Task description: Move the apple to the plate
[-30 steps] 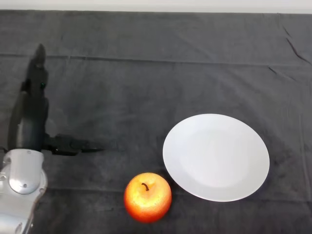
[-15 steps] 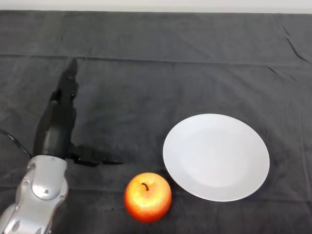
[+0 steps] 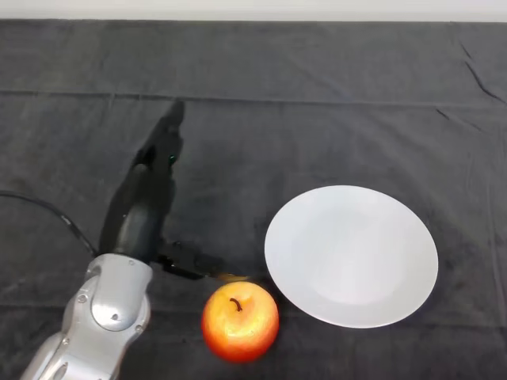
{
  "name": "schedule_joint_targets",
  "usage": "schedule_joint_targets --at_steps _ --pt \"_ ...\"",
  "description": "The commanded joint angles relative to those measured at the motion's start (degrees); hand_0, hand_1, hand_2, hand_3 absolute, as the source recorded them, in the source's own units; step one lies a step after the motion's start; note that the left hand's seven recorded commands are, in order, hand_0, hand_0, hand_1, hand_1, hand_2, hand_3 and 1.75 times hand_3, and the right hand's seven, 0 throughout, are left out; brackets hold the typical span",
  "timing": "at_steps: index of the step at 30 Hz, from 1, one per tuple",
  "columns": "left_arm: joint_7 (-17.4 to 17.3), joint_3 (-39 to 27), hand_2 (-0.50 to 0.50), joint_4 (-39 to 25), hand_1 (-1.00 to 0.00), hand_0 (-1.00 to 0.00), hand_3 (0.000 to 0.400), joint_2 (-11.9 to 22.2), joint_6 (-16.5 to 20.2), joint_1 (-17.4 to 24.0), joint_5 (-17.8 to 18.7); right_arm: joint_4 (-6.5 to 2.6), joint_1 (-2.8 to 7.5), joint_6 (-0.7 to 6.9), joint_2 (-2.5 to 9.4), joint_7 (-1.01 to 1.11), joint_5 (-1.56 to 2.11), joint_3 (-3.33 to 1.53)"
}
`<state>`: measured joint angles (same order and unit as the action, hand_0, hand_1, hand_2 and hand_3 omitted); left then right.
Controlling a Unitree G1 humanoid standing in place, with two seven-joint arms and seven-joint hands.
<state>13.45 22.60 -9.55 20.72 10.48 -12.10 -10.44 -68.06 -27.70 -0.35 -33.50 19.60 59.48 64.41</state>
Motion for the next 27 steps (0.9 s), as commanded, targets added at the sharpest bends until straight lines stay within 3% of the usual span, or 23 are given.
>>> schedule_joint_targets --at_steps 1,13,27 --pt "0.0 0.8 0.00 -2.6 0.00 0.00 0.000 0.3 0.7 0.4 -2.0 2.65 -0.34 -0.16 1.25 -0.85 0.43 -0.02" --pt "-1.8 5.8 0.00 -3.4 0.00 0.00 0.000 1.6 2.2 1.1 -2.3 2.57 -0.36 -0.16 1.21 -0.81 0.45 0.00" --pt "-5.5 10.0 0.00 -5.2 0.00 0.00 0.000 2.9 8.7 1.2 -4.5 2.45 -0.39 -0.17 1.15 -0.75 0.48 0.02"
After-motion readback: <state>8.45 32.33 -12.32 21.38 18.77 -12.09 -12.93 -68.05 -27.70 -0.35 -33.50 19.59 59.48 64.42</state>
